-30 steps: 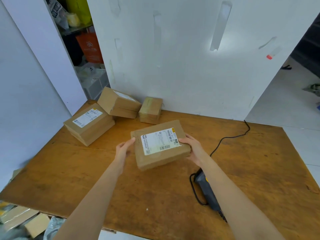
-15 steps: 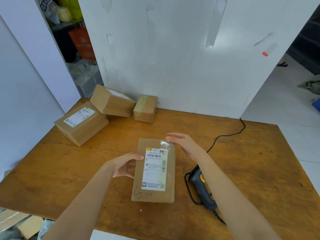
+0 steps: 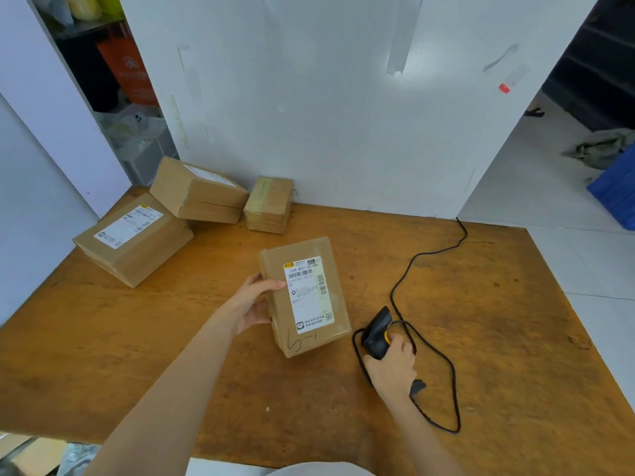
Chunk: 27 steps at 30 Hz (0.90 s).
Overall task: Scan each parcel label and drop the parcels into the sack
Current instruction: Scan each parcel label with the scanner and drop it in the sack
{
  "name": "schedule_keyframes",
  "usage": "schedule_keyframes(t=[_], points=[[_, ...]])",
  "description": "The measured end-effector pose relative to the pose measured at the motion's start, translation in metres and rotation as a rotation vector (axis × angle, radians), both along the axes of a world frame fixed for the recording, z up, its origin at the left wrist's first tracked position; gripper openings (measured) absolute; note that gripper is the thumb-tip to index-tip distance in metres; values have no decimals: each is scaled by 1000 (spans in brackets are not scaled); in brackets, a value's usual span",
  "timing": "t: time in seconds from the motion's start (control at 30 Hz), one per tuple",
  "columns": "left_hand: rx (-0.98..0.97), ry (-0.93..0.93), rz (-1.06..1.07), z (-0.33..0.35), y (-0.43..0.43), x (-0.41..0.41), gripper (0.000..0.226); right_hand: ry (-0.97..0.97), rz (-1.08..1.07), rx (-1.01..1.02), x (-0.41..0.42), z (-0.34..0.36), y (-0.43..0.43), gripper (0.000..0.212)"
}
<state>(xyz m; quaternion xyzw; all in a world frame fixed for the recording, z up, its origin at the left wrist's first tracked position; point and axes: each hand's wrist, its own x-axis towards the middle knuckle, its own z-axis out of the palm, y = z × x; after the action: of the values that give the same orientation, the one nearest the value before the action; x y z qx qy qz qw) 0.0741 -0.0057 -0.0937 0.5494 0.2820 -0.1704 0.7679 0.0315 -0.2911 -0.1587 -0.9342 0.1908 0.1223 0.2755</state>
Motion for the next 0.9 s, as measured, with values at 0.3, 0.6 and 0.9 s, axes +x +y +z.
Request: schedule_keyframes(t=[0.3, 0.6, 0.9], points=[[-11, -39, -35, -6, -14, 11, 78, -136, 73, 66, 4, 4, -2, 57], [-24, -67, -59, -4, -20, 21, 103, -180, 348, 939, -12, 111, -3, 32], [-59, -92, -32, -8, -29, 19, 114, -82, 393, 1007, -38, 126, 26, 44]])
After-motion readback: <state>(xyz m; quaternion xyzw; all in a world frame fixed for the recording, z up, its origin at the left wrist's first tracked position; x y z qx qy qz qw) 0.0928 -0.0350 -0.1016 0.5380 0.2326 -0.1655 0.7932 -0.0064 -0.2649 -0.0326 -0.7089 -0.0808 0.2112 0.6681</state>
